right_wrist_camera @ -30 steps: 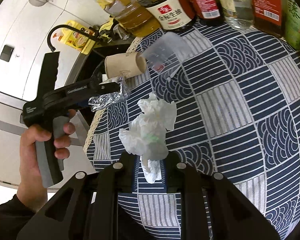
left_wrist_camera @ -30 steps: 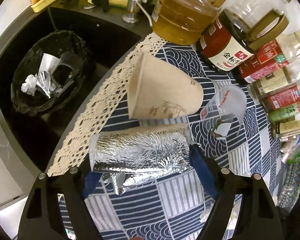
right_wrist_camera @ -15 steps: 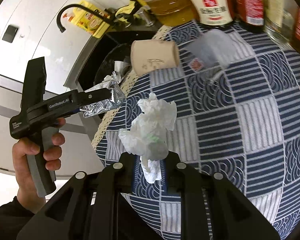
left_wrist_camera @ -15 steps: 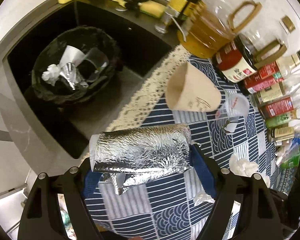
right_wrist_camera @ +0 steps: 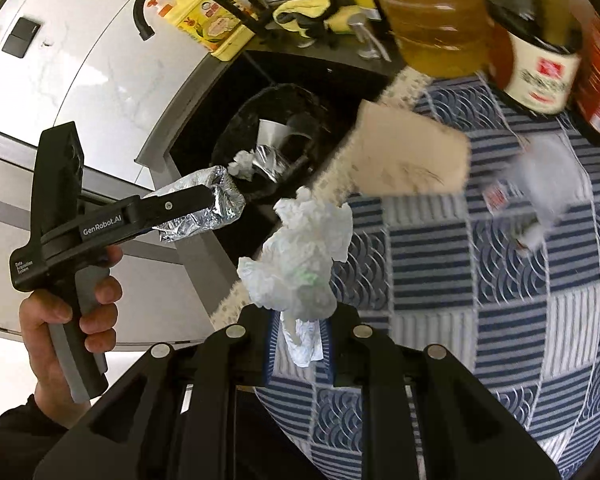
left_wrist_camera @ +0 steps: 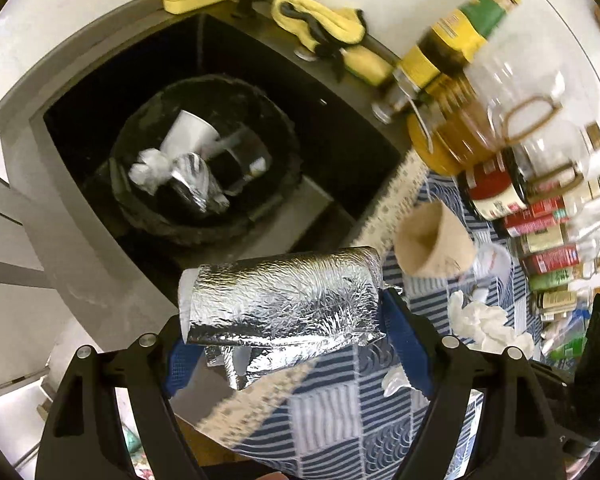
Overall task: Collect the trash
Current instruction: 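Carry the foil roll and white tissue over the trash bin, then open both grippers to drop the foil roll and tissue into the bin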
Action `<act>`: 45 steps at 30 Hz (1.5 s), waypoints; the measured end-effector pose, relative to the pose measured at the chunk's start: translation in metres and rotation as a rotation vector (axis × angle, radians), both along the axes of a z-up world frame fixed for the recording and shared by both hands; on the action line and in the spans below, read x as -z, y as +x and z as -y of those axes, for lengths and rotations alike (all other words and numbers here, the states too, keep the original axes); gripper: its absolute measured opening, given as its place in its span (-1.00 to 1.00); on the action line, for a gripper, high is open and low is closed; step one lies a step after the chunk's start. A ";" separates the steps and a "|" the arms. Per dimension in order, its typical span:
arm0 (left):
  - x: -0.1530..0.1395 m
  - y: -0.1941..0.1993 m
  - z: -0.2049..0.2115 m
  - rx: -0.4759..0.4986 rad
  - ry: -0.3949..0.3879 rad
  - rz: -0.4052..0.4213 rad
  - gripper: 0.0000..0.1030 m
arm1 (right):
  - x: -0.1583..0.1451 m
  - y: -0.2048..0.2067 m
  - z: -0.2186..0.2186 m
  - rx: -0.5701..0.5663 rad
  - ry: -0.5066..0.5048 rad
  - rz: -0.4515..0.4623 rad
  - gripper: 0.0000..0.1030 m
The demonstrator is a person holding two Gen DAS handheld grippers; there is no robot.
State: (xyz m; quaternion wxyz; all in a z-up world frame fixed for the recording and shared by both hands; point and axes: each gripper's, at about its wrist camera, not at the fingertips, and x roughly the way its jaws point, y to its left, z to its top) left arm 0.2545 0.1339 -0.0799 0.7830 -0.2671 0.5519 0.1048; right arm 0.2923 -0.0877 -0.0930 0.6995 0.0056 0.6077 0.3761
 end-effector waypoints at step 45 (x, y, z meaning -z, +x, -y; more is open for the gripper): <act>0.045 0.121 -0.204 0.146 -0.103 -0.074 0.60 | 0.042 0.116 -0.216 0.214 -0.002 -0.102 -0.27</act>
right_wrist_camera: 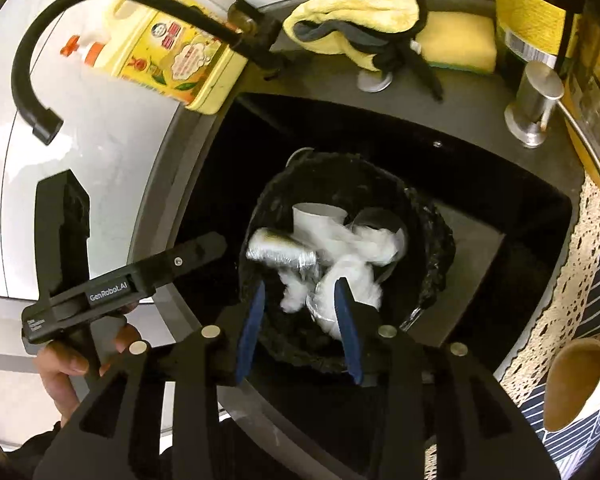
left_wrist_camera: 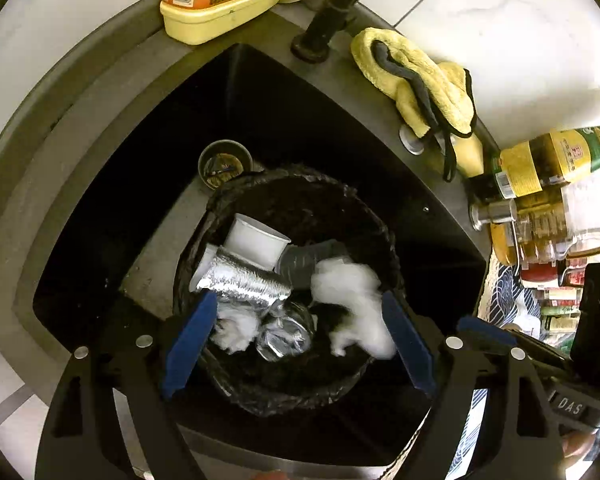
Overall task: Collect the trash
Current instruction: 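Open both grippers to drop the foil roll and tissue into the bin, then hold both open grippers above the bin, then turn toward the tablecloth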
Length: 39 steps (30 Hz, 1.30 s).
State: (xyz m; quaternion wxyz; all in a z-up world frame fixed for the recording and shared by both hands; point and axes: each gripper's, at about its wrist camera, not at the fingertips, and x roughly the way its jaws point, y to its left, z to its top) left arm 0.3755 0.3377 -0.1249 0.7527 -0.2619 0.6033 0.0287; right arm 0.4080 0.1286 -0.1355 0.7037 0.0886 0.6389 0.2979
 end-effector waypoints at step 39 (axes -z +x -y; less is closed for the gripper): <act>-0.054 -0.081 0.060 0.032 0.105 0.109 0.64 | -0.067 -0.076 0.064 -0.009 0.016 0.105 0.06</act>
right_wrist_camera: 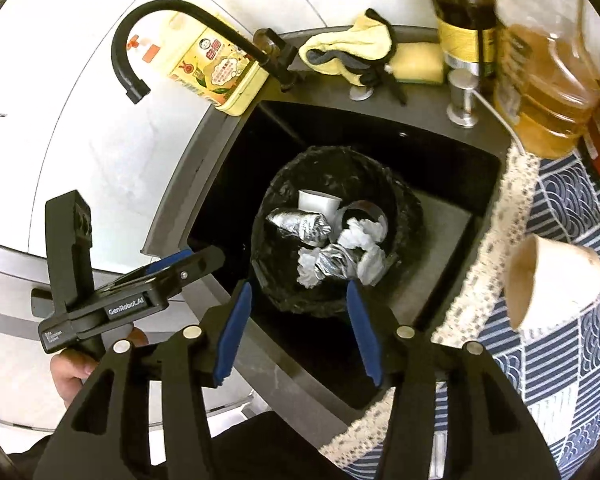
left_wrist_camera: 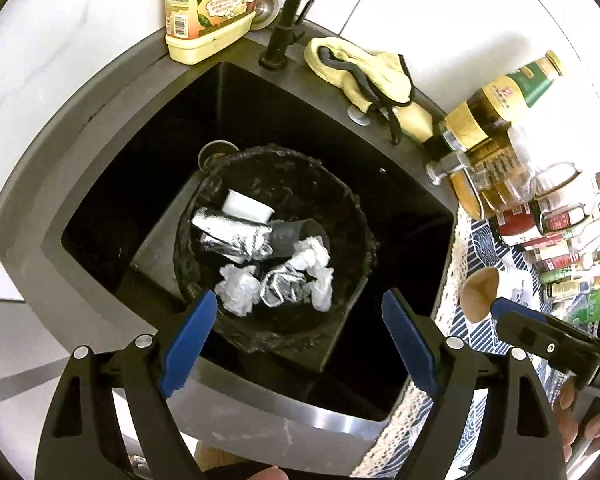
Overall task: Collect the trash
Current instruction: 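Hold both open grippers above the bin, then turn toward the tablecloth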
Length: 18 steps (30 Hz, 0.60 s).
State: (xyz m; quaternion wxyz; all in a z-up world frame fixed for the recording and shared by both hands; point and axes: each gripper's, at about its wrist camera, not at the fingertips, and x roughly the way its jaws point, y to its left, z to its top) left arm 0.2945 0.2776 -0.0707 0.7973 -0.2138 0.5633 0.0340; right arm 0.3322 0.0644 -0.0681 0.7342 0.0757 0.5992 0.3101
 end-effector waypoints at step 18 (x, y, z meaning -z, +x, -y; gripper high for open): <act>-0.033 -0.022 0.132 0.072 0.057 0.044 0.73 | -0.031 -0.015 0.158 0.160 0.039 0.055 0.38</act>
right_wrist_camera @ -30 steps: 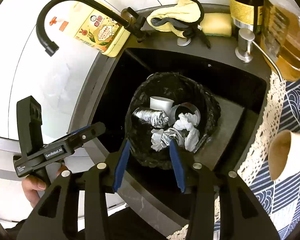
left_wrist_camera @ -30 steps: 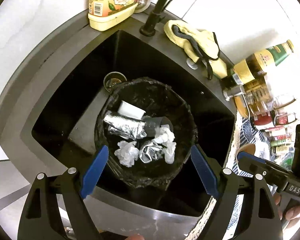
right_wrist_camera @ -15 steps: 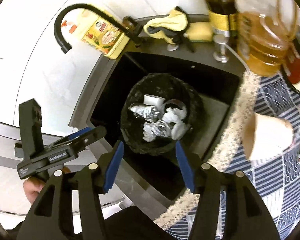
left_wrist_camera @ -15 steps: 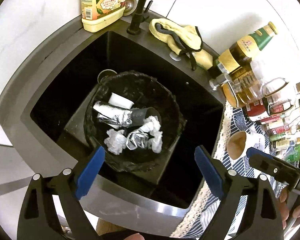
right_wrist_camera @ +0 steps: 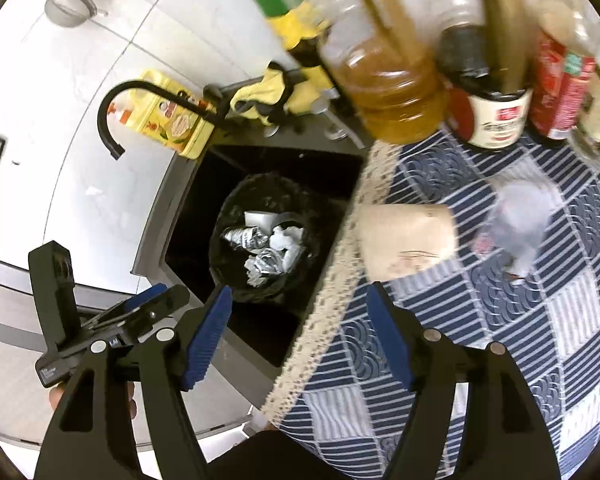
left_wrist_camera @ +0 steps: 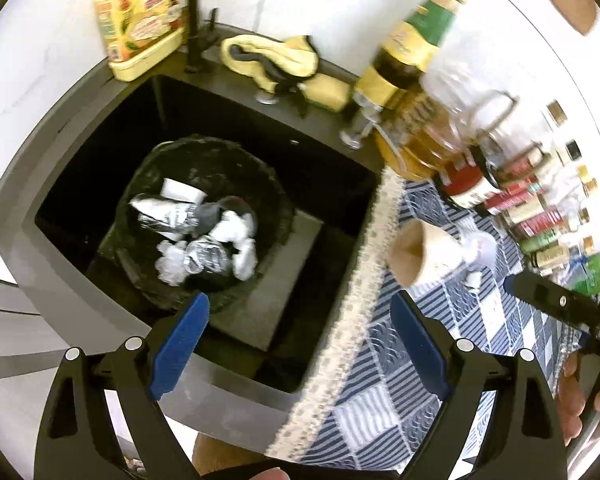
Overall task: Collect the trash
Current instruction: 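Hold both open grippers above the bin, then turn toward the tablecloth, then grasp the clear plastic cup with the right gripper and lift it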
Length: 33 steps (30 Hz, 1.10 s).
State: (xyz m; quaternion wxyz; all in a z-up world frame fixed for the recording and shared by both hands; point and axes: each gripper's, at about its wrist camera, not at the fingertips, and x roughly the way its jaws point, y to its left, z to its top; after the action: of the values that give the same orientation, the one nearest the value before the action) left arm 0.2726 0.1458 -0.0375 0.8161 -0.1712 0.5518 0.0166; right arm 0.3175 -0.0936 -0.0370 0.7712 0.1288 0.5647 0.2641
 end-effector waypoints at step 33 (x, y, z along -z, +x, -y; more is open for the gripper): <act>0.009 -0.013 0.160 0.042 0.074 -0.026 0.87 | 0.042 0.055 0.155 0.044 -0.126 -0.024 0.71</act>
State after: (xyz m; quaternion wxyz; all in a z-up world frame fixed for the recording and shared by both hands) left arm 0.2601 -0.0138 -0.0461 0.8147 -0.1289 0.5649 0.0222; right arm 0.3725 -0.2489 -0.0795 0.7764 0.0956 0.5866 0.2097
